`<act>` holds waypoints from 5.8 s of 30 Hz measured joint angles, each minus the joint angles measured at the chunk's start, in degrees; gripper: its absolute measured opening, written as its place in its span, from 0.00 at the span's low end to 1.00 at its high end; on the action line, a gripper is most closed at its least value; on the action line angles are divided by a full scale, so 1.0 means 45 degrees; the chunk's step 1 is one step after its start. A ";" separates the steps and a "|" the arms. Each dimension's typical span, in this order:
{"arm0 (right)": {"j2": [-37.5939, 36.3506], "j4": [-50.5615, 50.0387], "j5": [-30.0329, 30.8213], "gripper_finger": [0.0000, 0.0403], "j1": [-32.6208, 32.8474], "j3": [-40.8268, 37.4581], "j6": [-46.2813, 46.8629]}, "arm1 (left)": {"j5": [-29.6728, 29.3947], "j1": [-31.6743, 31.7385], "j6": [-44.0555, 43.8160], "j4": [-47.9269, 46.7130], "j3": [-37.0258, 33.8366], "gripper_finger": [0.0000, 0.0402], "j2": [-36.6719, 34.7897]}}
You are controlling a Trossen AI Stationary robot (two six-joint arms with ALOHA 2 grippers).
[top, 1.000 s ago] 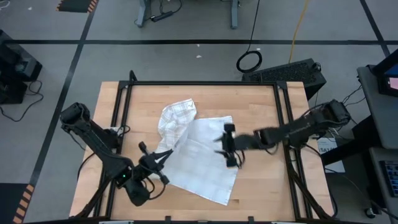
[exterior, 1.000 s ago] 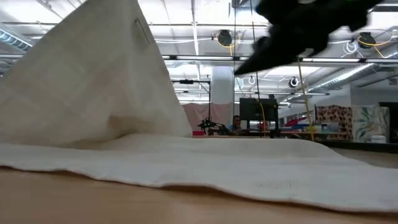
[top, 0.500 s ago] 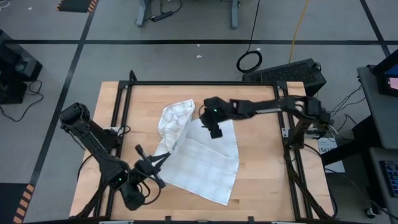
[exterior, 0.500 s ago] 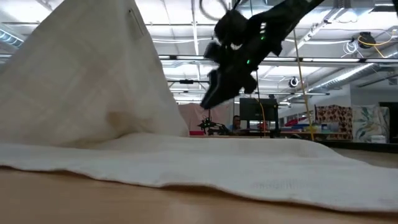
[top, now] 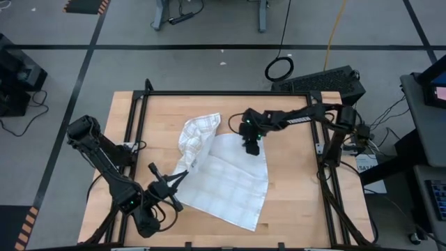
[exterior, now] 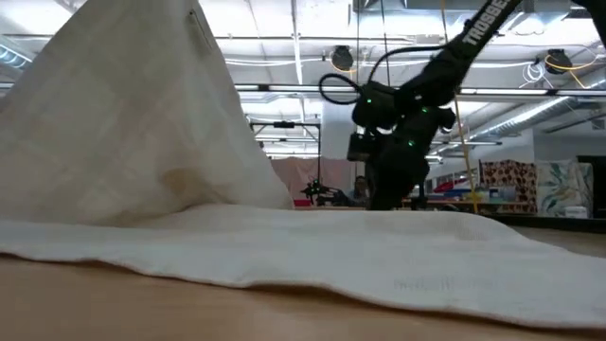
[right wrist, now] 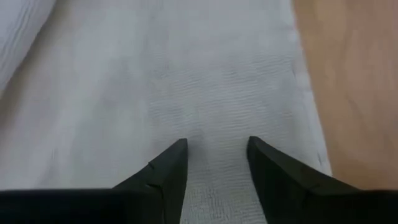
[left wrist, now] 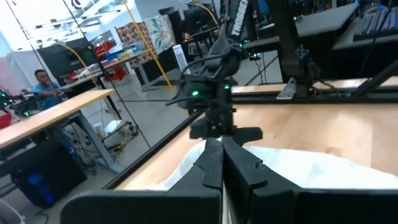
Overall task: Roll towel
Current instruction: Fold the brown checkered towel
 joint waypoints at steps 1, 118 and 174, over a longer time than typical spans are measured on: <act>-0.0183 0.0504 0.0293 0.38 0.0061 -0.0433 0.0273 | 0.0009 0.0004 0.0000 -0.0057 0.0000 0.01 0.0000; -0.8230 -0.1718 0.5648 0.00 -0.3652 0.5271 -0.5075 | 0.4344 0.7013 0.4386 0.0079 0.0656 0.01 -0.1310; -0.7279 -1.2587 0.4910 0.03 -0.1465 0.1740 0.5003 | 1.2541 0.7261 0.5327 0.5549 -0.0788 0.01 0.5551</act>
